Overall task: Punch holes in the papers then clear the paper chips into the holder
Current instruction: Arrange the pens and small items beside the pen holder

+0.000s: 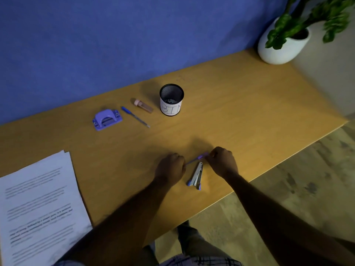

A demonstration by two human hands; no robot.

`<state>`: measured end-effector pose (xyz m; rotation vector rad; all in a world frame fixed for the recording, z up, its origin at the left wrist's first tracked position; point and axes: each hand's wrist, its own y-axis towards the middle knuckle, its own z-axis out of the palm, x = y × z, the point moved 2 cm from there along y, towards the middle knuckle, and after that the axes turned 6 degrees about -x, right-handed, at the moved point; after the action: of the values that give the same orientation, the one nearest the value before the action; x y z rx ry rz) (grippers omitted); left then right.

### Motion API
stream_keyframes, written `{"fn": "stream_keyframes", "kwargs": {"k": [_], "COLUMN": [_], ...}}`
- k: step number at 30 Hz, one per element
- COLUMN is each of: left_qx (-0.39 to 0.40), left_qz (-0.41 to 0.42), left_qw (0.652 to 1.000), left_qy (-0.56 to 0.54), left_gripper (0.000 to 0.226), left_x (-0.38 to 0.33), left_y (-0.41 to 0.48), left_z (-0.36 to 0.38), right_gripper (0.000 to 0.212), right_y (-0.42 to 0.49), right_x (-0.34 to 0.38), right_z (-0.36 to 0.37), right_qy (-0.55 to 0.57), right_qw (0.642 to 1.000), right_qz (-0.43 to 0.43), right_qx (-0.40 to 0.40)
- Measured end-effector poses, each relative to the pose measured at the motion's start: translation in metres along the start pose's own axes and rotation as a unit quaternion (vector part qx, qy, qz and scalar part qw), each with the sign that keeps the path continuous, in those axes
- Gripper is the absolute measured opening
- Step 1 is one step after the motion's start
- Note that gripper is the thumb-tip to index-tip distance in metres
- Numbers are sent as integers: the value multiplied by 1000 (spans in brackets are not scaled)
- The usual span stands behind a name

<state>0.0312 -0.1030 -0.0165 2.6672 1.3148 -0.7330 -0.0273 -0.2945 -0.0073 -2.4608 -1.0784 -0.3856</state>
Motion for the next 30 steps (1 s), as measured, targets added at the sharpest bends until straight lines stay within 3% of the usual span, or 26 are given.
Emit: {"fn": "stream_keyframes", "kwargs": {"k": [3, 8, 14, 17, 19, 21, 23, 27, 30], "left_qx": [2, -16, -34, -58, -68, -78, -90, -117, -125], "left_qz": [4, -49, -102, -122, -133, -156, -185, -224, -236], "left_qw": [1000, 998, 993, 989, 985, 976, 964, 945, 937], "left_qy": [6, -33, -47, -62, -89, -127, -168, -207, -224], "left_gripper": [19, 18, 25, 25, 23, 20, 18, 20, 18], "left_x": [-2, 0, 10, 16, 20, 24, 29, 39, 47], "left_y": [0, -1, -4, -4, -4, -5, -6, -7, -4], "left_z": [-1, -4, -10, -14, -16, -19, -21, -25, -29], "right_gripper": [36, 54, 34, 34, 29, 18, 12, 15, 14], "right_y": [-1, -21, -22, -16, -12, -10, -8, 1, 5], "right_x": [2, 13, 17, 20, 25, 35, 48, 79, 104], "right_z": [1, 21, 32, 31, 29, 28, 28, 37, 51], "right_qy": [-11, -78, -40, 25, 139, 313, 407, 453, 441], "right_qw": [999, 990, 994, 994, 983, 935, 894, 868, 878], "right_qz": [36, 56, 49, 51, 68, 116, 147, 164, 126], "right_qx": [12, 105, 86, 89, 97, 116, 117, 124, 136]}}
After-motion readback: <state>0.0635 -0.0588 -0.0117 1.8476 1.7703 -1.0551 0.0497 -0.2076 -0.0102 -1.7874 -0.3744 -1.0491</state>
